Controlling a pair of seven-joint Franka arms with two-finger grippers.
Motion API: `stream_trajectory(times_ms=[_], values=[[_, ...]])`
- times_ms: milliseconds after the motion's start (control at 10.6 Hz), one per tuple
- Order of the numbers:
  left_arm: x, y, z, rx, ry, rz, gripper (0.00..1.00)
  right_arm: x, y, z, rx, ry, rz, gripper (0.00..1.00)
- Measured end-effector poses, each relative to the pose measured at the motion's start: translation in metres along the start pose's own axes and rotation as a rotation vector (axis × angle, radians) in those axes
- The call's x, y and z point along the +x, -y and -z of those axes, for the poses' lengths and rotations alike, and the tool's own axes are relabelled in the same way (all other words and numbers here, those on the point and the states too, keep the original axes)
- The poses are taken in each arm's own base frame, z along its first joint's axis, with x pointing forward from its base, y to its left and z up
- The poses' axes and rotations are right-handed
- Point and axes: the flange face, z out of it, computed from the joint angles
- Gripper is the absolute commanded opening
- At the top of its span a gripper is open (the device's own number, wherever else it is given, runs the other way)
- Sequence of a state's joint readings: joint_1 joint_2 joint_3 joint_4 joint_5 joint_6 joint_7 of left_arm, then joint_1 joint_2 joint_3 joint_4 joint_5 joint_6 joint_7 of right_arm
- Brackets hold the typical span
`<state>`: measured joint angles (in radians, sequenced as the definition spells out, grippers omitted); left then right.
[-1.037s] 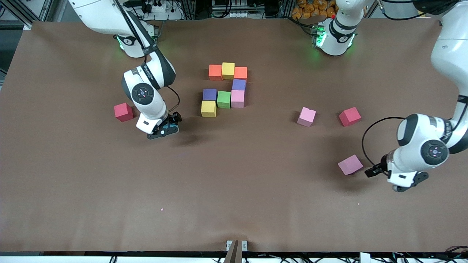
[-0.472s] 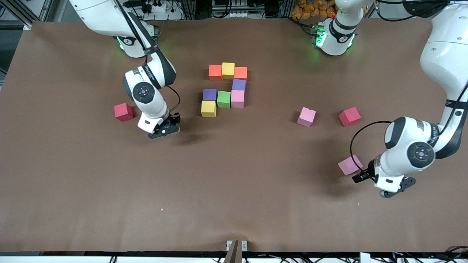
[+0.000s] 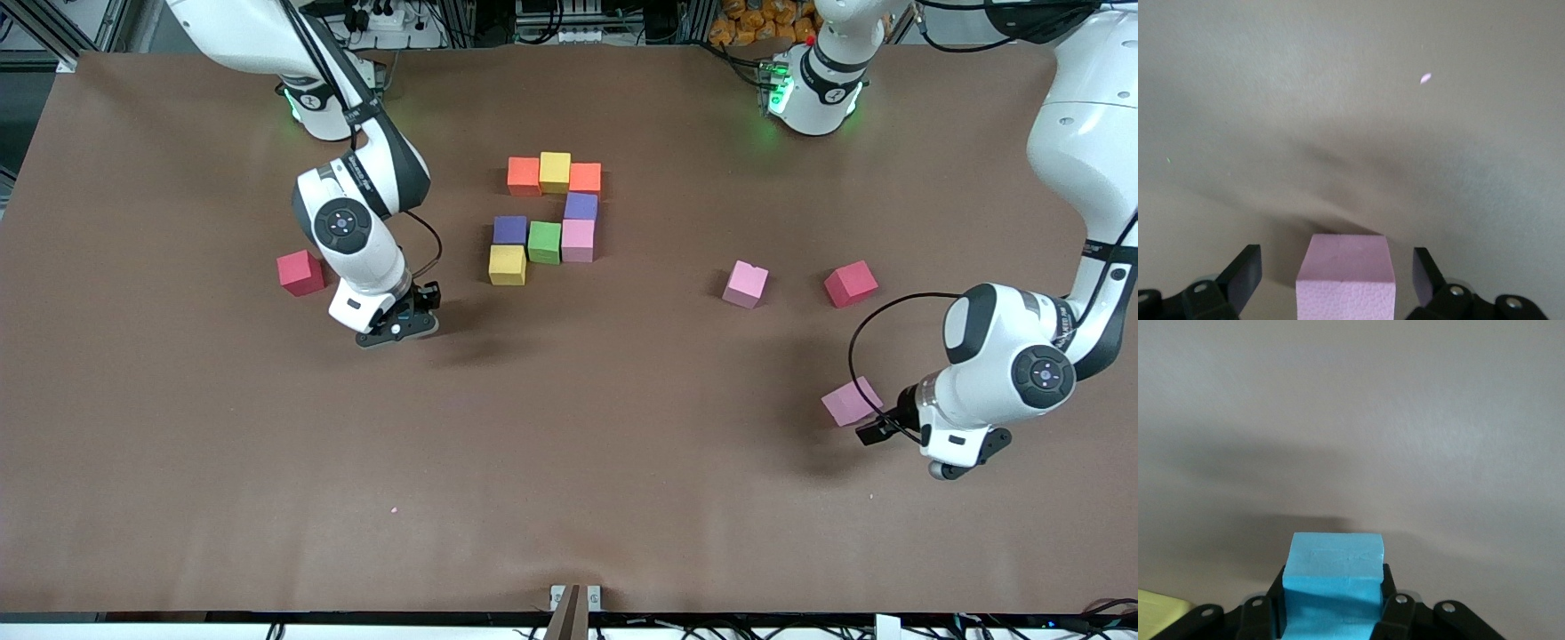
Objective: Form number 2 with 11 blocks
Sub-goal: 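Carry cyan to center with the right gripper while the left gripper carries pink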
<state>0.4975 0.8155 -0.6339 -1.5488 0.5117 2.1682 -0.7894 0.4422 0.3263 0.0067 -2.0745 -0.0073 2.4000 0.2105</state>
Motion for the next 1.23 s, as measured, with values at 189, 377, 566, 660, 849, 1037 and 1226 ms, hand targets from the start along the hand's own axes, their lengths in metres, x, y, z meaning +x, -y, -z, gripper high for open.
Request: stream_trajectory(times_ms=[189, 377, 566, 660, 849, 1037, 1226], values=[[-0.004, -0.001, -0.005, 0.002, 0.008, -0.006, 1.00, 0.006, 0.025, 0.014, 0.058, -0.015, -0.056, 0.37], [-0.011, -0.003, -0.013, 0.001, 0.018, -0.014, 1.00, 0.014, 0.058, 0.021, 0.076, -0.034, -0.124, 0.37], [-0.016, -0.005, -0.020, 0.002, 0.027, -0.023, 1.00, 0.023, 0.107, 0.015, 0.088, -0.041, -0.191, 0.37], [-0.019, -0.006, -0.023, 0.005, 0.033, -0.027, 1.00, 0.020, 0.129, 0.002, 0.082, -0.026, -0.216, 0.37], [-0.023, -0.008, -0.029, 0.008, 0.044, -0.033, 0.93, 0.009, 0.151, -0.030, 0.056, 0.016, -0.232, 0.37], [-0.027, -0.010, -0.034, 0.010, 0.054, -0.036, 0.26, 0.004, 0.149, -0.041, 0.038, 0.043, -0.243, 0.37], [-0.027, -0.010, -0.036, 0.010, 0.056, -0.036, 0.15, 0.000, 0.145, -0.037, 0.022, 0.068, -0.247, 0.37]])
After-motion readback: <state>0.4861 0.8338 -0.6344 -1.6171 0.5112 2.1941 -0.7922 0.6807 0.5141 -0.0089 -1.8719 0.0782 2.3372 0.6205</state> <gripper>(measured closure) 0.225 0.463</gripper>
